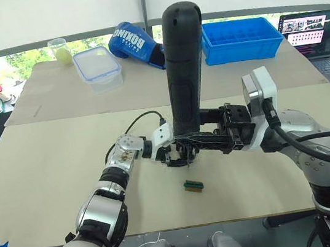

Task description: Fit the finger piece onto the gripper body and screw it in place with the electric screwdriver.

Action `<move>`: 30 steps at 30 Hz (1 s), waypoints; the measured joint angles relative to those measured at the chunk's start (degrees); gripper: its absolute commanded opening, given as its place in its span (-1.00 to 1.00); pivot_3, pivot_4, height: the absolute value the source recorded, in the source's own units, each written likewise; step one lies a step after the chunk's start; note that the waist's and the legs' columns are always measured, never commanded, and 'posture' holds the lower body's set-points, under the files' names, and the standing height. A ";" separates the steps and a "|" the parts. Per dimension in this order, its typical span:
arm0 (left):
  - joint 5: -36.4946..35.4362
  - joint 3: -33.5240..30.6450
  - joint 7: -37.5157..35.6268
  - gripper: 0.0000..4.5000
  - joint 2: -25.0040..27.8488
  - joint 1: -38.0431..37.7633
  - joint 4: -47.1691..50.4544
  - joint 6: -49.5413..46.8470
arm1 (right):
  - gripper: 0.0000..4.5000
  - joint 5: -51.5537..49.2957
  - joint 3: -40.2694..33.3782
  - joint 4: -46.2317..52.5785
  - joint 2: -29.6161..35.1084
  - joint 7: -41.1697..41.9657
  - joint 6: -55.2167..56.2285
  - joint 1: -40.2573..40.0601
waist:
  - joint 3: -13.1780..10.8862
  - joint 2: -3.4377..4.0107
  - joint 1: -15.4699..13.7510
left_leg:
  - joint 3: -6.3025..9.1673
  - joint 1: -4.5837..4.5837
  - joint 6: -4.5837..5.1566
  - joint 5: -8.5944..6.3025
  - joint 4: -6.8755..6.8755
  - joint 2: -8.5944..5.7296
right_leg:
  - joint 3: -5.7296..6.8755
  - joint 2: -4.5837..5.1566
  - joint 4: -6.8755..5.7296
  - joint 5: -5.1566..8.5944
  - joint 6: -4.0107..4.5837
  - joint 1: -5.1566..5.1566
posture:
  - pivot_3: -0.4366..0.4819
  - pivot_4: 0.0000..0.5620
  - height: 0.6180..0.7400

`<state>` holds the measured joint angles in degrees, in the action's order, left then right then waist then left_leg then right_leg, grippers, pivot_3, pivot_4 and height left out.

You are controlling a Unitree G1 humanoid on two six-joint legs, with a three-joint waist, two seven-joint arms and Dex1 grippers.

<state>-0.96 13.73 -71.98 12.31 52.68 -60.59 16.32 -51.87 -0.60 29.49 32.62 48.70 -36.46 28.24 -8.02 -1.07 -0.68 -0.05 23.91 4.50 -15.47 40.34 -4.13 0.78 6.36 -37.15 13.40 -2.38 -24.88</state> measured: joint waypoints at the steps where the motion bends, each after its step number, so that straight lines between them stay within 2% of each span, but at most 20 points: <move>1: 0.01 -0.28 0.14 1.00 0.34 -0.79 0.96 -0.17 | -0.15 0.01 0.01 0.00 -0.04 0.00 0.00 0.00 | 0.00 0.00 0.03 | 0.00 0.00 0.00 0.00 -0.01 0.00 | -0.01 0.00 -0.01 0.00 0.00 -0.01 | -0.05 -0.47 1.00; 4: -0.69 -1.41 0.90 1.00 1.16 -4.64 6.58 -1.96 | -0.15 0.09 0.07 -0.02 -0.18 0.03 0.01 -0.04 | 0.00 0.00 0.12 | 0.00 0.00 0.00 0.00 -0.02 0.01 | -0.04 0.01 -0.02 0.00 0.00 -0.01 | -0.05 -0.47 1.00; 11: -2.17 -3.79 9.80 1.00 1.90 -17.75 28.73 -13.14 | -0.15 1.31 0.30 -0.25 -1.21 0.08 0.10 -0.09 | 0.01 0.02 0.11 | 0.00 -0.01 0.00 -0.01 -0.01 0.02 | -0.13 0.05 0.00 0.00 0.00 -0.04 | -0.05 -0.47 1.00; 14: -2.62 -3.62 12.15 1.00 1.60 -21.26 34.48 -15.87 | -0.15 1.64 0.39 -0.33 -1.71 0.07 0.11 -0.09 | 0.01 0.01 -0.06 | 0.03 -0.01 -0.01 0.00 0.00 0.02 | -0.12 0.07 0.03 0.00 0.00 -0.05 | -0.05 -0.47 1.00; 17: -2.64 -3.24 14.59 1.00 0.59 -23.17 37.74 -17.91 | -0.15 1.85 0.46 -0.34 -2.01 0.07 0.11 -0.09 | 0.01 0.02 -0.20 | 0.03 -0.01 -0.02 0.00 0.01 0.02 | -0.11 0.07 0.05 0.00 0.01 -0.04 | -0.05 -0.47 1.00; 24: -2.45 -1.75 18.25 1.00 -1.08 -23.11 38.57 -19.23 | -0.15 2.81 0.49 -0.38 -2.19 0.09 0.11 -0.08 | 0.01 0.01 -0.13 | 0.02 -0.01 -0.03 0.01 -0.01 0.01 | -0.11 0.07 0.05 0.00 0.01 -0.07 | -0.05 -0.47 1.00; 27: -2.20 -1.17 18.70 0.61 -1.16 -22.25 37.48 -18.72 | -0.15 3.55 0.50 -0.55 -2.42 0.00 0.11 -0.08 | 0.01 0.01 -0.15 | 0.02 -0.01 -0.04 0.01 -0.01 0.01 | -0.11 0.07 0.05 0.00 0.01 -0.06 | -0.05 -0.47 1.00; 30: -1.89 -0.98 18.61 0.01 -1.25 -21.25 35.86 -17.63 | -0.15 4.56 0.57 -0.75 -2.76 -0.11 0.30 0.00 | 0.01 0.02 -0.15 | 0.02 -0.01 -0.04 0.01 -0.01 0.01 | -0.10 0.07 0.06 0.00 0.01 -0.06 | -0.05 -0.47 1.00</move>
<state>-2.85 12.75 -53.38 11.06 31.43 -24.74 -1.31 -47.32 -0.03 28.74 29.85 48.59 -36.16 28.24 -8.01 -1.06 -0.83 -0.03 23.90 4.46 -15.46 40.34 -4.11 0.67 6.43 -37.09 13.40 -2.37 -24.94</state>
